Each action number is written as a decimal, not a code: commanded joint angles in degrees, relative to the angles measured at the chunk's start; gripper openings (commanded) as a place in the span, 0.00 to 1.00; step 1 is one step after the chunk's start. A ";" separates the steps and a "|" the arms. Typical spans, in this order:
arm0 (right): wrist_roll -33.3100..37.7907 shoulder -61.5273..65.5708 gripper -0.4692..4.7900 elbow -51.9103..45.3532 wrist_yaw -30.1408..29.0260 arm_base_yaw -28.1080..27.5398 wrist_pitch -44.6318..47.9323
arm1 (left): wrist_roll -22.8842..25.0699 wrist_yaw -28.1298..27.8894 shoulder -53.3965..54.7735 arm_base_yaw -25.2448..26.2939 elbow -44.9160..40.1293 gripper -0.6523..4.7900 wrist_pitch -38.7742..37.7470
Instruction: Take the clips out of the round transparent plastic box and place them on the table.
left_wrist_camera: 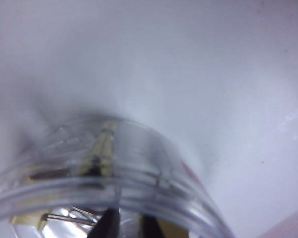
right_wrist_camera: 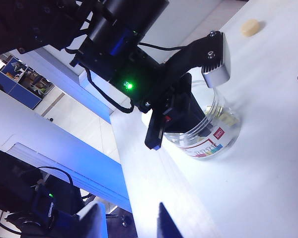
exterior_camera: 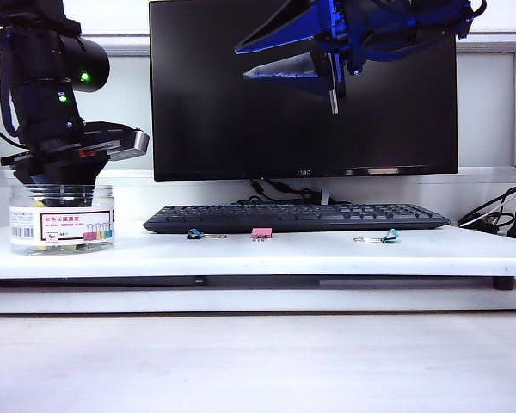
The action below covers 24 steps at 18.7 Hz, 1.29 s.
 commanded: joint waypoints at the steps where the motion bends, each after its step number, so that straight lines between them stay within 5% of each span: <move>1: -0.15 -0.22 0.37 0.22 -0.37 0.07 0.61 | -0.02 0.17 -0.13 0.02 0.02 0.26 1.25; 3: -0.15 -0.22 0.37 0.22 -0.37 0.07 0.61 | -0.04 -0.33 -0.13 0.02 0.11 0.11 1.53; 20: -0.13 -0.22 0.37 0.22 -0.44 0.07 0.50 | -1.09 -0.72 -6.56 0.02 0.42 0.11 0.79; 24: -0.13 -0.22 0.37 0.22 -0.42 0.07 -0.31 | -2.19 1.27 -6.29 0.02 0.33 0.18 1.38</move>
